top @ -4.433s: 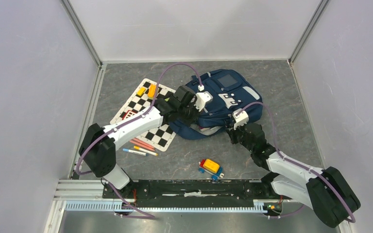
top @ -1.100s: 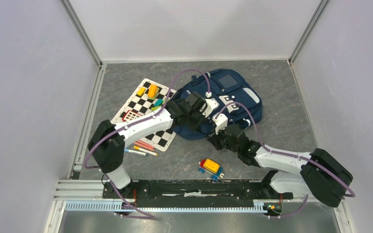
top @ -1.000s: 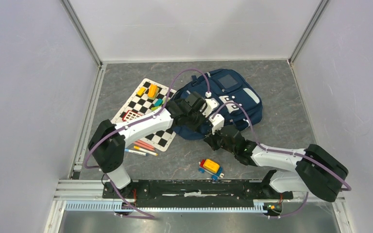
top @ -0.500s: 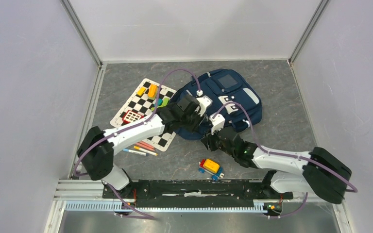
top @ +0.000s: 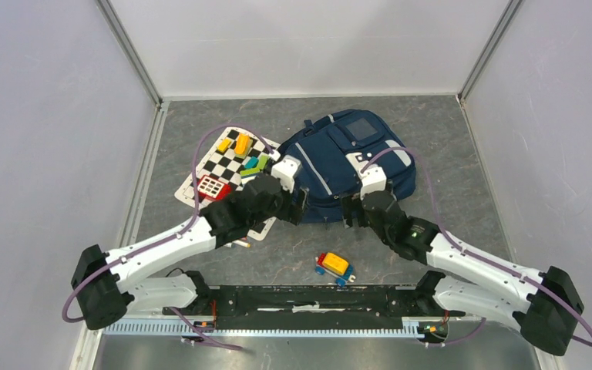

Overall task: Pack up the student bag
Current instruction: Zip the student bag at the center of the board.

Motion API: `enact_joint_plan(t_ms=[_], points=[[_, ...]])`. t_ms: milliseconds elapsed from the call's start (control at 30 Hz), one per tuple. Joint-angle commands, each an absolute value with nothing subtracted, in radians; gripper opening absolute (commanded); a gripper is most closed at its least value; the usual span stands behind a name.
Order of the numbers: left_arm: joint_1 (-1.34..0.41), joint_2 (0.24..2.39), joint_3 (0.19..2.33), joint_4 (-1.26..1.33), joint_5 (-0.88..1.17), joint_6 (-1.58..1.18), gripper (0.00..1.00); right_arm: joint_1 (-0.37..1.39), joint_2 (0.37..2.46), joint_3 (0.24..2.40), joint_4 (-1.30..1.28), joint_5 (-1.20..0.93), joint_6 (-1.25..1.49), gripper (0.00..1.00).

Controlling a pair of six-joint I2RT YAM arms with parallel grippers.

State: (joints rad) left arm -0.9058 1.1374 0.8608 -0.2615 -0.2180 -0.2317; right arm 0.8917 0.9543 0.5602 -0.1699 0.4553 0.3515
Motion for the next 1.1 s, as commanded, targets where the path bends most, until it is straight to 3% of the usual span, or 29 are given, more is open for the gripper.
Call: enact_joint_plan(t_ms=[0, 267, 467, 1000, 1067], points=[[-1.006, 1.126, 0.784, -0.090, -0.247, -0.425, 0.82, 0.822, 0.933, 0.643, -0.315, 0.563, 0.312, 0.98], [-1.114, 1.333, 0.797, -0.005, -0.373, -0.659, 0.84, 0.765, 0.901, 0.628, -0.295, 0.523, 0.247, 0.98], [-1.116, 1.439, 0.806, 0.050, -0.452, -0.764, 0.72, 0.765, 0.831, 0.580, -0.278, 0.532, 0.279, 0.98], [-1.117, 1.692, 0.880, 0.132, -0.365, -0.864, 0.55, 0.765, 0.802, 0.556, -0.256, 0.533, 0.247, 0.98], [-1.118, 1.714, 0.891, 0.137, -0.371, -0.866, 0.49, 0.765, 0.803, 0.555, -0.252, 0.526, 0.243, 0.98]])
